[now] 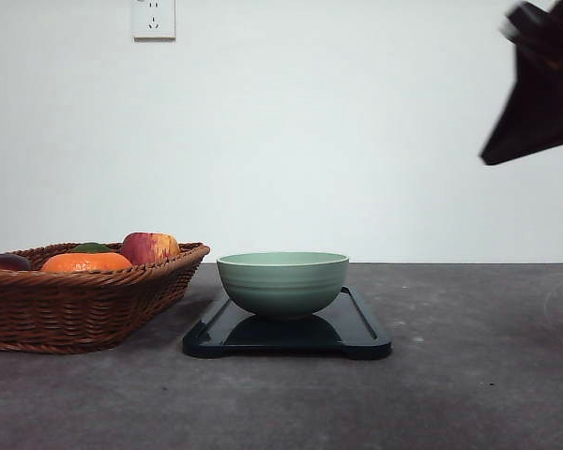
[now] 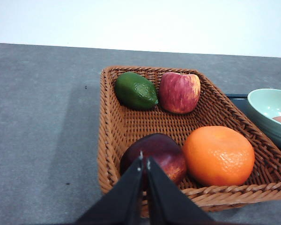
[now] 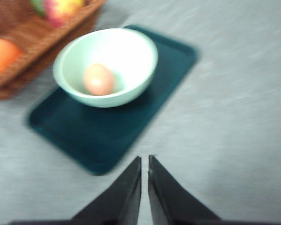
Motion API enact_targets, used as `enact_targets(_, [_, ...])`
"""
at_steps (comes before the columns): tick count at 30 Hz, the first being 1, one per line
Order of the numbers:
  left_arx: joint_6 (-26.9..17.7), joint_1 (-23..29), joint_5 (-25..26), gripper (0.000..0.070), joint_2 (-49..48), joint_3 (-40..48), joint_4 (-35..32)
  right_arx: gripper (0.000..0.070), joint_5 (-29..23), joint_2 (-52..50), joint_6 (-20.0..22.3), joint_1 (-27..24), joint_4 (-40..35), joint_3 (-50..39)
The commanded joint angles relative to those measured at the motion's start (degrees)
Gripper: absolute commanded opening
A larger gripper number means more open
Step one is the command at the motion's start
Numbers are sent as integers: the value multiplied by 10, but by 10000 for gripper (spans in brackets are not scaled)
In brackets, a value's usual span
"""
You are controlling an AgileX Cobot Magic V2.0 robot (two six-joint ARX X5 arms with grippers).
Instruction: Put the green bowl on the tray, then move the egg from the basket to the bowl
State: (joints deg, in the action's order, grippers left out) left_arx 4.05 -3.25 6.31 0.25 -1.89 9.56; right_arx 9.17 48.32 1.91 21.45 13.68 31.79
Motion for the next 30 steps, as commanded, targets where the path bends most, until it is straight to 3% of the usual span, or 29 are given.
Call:
enact_targets(1, [-4,0,0,0,-1,11,-6,18,-2,-24,33,-16,-17,-24])
enact_targets(9, [-4,0,0,0,-1,11,-6,18,-13,-235,33,-120,-127,-185])
enact_targets(16, [-4,0,0,0,-1,11,-6,18,-39,-410,27,-170,-150,-299])
enact_targets(18, [-4,0,0,0,-1,11,-6,18,-42,-447,24,-175,-124,-311])
enact_targets(21, [-4,0,0,0,-1,11,-6,18,-50,-482,24,-186,-92,-311])
enact_targets(30, [-4,0,0,0,-1,11,-6,18,-47,-481,8,-193,-94,-311])
